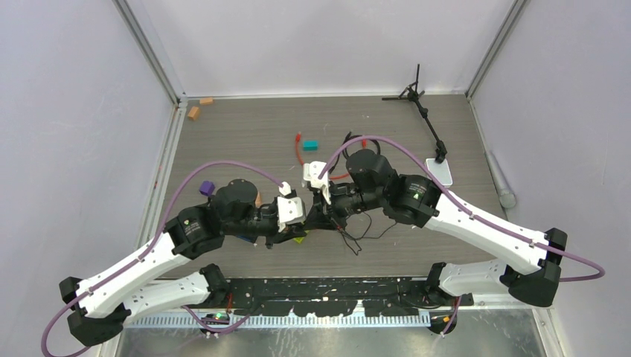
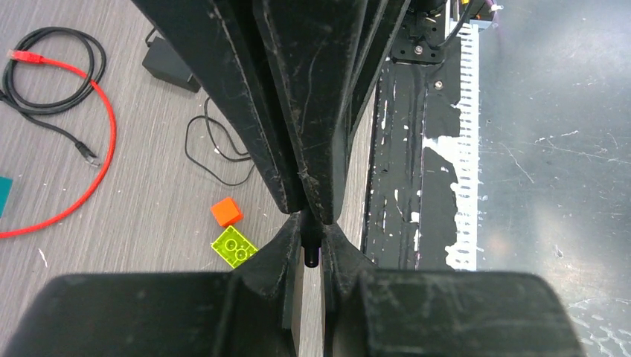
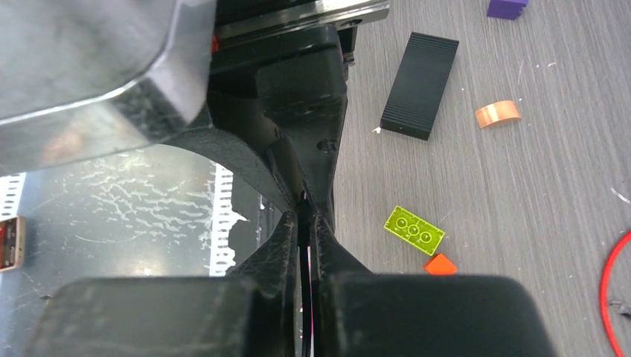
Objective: Insert the plug into the switch port
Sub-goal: Move the switch port to the center of the board.
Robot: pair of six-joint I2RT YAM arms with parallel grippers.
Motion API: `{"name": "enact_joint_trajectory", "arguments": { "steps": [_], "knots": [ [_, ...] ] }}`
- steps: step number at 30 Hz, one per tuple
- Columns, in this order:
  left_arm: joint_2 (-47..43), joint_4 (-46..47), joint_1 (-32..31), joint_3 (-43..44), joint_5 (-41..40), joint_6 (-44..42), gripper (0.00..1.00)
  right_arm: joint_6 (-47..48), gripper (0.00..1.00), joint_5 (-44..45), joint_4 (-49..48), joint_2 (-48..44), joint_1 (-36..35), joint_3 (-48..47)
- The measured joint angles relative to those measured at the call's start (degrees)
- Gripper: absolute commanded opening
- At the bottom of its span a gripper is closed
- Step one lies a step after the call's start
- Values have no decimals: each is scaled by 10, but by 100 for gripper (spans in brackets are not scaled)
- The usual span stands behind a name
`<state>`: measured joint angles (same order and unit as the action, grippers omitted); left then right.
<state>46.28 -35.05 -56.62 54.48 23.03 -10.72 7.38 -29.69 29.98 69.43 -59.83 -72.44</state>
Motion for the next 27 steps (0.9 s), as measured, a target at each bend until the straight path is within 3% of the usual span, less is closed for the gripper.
{"name": "enact_joint_trajectory", "arguments": {
  "steps": [2, 6, 9, 18, 21, 25, 27],
  "knots": [
    [0, 0, 0, 0, 0, 0, 10, 1, 0, -1, 1, 0, 0, 0],
    [0, 0, 0, 0, 0, 1, 45, 0, 1, -3, 1, 0, 0, 0],
    [-6, 1, 0, 0, -6, 1, 57, -2, 0, -3, 1, 0, 0, 0],
    [-78, 24, 0, -37, -82, 25, 79, -54, 0, 79, -53, -64, 2, 66],
    [-121, 32, 0, -72, -142, 54, 82, -83, 1, 111, -86, -109, 9, 108],
    [-164, 32, 0, -90, -223, 93, 97, -128, 1, 151, -136, -160, 19, 163],
    [-177, 35, 0, -90, -282, 125, 100, -152, 0, 174, -157, -177, 23, 186]
  ]
}}
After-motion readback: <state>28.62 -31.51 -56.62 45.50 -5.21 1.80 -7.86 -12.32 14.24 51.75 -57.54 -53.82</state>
